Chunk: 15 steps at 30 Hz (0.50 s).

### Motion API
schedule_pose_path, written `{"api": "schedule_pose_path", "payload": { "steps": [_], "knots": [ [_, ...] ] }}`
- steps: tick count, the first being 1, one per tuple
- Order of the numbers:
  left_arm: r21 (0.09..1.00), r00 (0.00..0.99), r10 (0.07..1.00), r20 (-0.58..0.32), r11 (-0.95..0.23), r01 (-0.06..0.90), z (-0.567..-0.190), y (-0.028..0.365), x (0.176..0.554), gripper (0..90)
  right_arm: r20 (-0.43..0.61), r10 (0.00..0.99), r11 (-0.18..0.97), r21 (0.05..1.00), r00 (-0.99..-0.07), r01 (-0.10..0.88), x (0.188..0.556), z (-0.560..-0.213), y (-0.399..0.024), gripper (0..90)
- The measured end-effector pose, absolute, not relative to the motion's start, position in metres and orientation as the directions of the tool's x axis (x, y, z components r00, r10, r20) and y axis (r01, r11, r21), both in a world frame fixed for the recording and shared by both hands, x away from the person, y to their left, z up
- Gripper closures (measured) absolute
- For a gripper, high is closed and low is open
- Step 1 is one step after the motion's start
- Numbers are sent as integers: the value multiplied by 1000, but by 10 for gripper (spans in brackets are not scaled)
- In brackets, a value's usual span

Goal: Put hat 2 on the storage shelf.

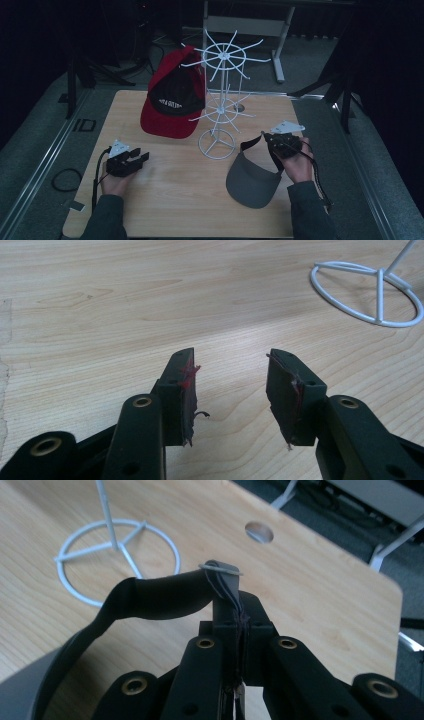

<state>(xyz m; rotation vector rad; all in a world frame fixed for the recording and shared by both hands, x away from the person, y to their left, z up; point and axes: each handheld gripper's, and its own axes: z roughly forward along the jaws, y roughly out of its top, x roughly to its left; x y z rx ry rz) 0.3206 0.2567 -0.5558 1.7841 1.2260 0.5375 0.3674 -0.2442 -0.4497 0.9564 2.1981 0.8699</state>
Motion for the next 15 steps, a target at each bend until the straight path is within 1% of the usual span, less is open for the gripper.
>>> {"api": "schedule_pose_path", "payload": {
  "steps": [15],
  "knots": [
    [847, 422, 898, -124, -126, 516, -556, 256, 321, 553, -283, 775, 502, 818, -564, 279, 353, -423, -235, 882]
  ]
}}
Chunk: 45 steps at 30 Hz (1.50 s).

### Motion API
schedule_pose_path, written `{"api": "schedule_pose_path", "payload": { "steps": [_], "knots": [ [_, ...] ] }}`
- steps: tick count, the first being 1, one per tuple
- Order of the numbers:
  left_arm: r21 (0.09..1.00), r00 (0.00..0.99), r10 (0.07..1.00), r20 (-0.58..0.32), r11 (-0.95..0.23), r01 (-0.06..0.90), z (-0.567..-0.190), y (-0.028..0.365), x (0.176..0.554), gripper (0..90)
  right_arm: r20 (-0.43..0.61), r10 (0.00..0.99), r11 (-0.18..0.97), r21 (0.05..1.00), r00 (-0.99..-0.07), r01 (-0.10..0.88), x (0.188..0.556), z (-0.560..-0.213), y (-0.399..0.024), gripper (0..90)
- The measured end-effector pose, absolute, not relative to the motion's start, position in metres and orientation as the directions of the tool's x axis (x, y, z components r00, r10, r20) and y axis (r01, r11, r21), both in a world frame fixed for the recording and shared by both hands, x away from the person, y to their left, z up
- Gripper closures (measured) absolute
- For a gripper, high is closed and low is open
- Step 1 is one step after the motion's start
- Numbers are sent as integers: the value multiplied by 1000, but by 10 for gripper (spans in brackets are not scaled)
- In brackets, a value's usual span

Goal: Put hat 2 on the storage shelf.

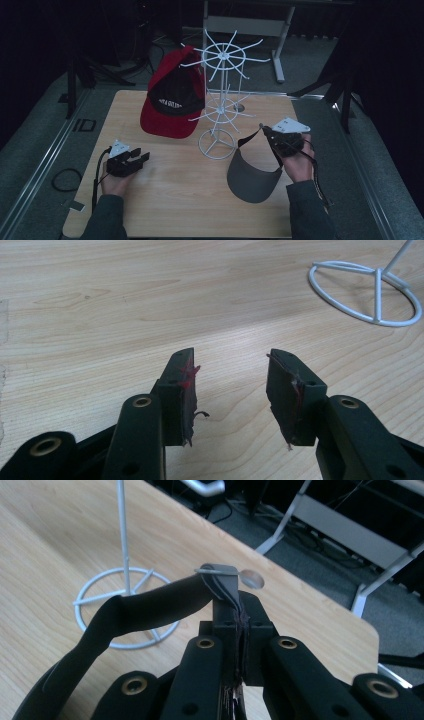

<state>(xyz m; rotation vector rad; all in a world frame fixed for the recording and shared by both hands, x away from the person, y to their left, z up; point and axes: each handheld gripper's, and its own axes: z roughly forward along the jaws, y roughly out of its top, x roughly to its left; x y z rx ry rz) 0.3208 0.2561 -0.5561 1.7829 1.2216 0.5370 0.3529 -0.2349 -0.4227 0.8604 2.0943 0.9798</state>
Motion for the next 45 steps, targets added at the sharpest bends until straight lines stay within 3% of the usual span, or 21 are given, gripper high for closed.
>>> {"api": "schedule_pose_path", "payload": {
  "steps": [18, 45],
  "knots": [
    [846, 428, 895, -125, -130, 517, -556, 255, 321, 552, -258, 778, 435, 879, -573, 194, 338, -398, -234, 882],
    [846, 429, 895, -126, -129, 518, -556, 255, 321, 549, -225, 780, 371, 918, -584, 142, 337, -375, -232, 883]
  ]
}}
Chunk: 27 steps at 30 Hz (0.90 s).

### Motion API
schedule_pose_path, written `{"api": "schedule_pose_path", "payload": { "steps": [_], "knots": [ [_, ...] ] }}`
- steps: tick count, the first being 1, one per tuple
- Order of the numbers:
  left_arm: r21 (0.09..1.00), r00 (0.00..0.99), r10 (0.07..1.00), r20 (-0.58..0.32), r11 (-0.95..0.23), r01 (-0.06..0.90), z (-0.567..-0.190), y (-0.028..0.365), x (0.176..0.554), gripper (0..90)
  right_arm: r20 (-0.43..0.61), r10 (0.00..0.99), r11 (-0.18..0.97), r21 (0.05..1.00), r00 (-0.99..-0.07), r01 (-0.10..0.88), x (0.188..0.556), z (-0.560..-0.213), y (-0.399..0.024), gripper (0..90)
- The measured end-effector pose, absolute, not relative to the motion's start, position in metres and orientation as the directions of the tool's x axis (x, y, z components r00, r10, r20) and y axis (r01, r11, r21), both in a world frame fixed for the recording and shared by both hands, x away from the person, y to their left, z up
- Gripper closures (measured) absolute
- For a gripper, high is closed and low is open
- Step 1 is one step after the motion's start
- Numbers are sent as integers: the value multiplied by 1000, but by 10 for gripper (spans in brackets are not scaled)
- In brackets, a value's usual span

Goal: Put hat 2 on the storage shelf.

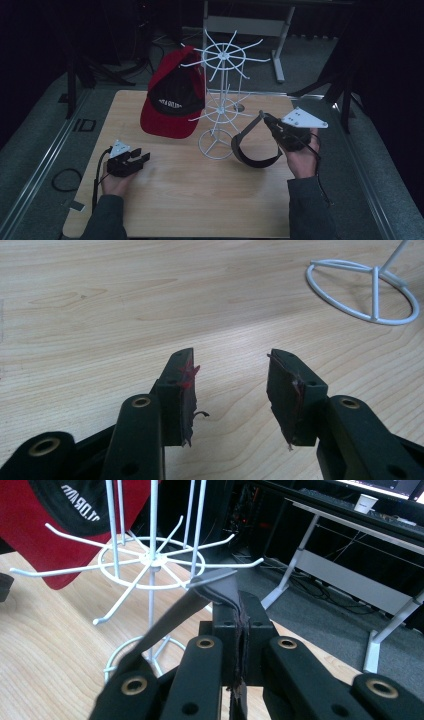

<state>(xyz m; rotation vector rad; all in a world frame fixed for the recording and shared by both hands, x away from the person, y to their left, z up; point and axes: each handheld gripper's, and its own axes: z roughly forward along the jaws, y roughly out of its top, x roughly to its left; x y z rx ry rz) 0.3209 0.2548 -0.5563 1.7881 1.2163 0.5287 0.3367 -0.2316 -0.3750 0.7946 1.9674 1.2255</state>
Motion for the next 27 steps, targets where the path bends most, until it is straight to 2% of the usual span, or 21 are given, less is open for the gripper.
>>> {"api": "schedule_pose_path", "payload": {
  "steps": [27],
  "knots": [
    [845, 430, 894, -125, -131, 519, -556, 254, 321, 547, -199, 775, 320, 942, -600, 100, 335, -350, -234, 882]
  ]
}}
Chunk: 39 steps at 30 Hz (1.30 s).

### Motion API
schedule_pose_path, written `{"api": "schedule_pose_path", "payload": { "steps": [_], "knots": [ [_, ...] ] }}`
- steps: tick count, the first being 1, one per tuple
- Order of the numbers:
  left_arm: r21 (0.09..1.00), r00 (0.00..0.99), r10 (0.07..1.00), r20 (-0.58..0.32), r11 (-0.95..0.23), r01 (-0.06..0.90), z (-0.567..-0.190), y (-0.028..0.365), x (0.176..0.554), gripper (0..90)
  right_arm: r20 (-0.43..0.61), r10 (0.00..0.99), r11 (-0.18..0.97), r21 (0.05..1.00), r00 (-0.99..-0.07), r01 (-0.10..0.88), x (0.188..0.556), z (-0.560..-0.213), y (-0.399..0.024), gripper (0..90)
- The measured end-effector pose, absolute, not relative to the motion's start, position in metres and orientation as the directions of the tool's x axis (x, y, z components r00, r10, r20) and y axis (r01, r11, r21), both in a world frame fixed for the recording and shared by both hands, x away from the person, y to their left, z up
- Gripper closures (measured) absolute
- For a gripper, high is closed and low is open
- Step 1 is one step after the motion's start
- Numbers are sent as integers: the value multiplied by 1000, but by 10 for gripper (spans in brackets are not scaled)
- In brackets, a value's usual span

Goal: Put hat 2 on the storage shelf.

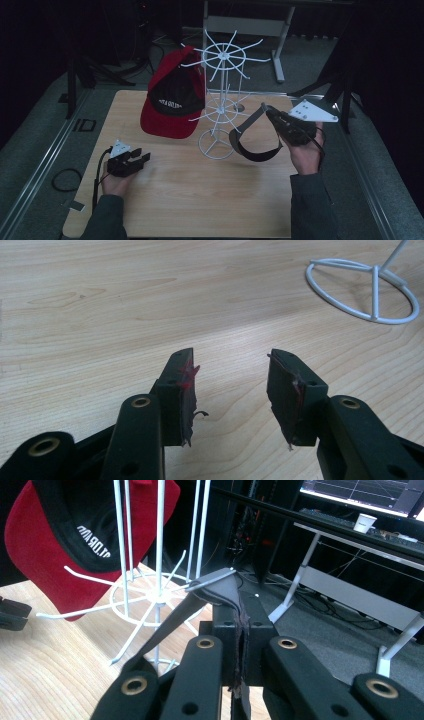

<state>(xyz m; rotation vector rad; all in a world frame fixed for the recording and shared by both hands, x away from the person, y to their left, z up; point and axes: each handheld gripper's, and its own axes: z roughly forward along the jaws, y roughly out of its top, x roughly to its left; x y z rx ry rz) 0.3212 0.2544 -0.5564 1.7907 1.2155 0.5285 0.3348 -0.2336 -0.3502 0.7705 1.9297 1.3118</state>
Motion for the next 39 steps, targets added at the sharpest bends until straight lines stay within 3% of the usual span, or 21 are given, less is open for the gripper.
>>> {"api": "schedule_pose_path", "payload": {
  "steps": [39],
  "knots": [
    [842, 435, 892, -124, -138, 522, -557, 254, 322, 546, -162, 775, 235, 971, -611, 41, 338, -308, -242, 882]
  ]
}}
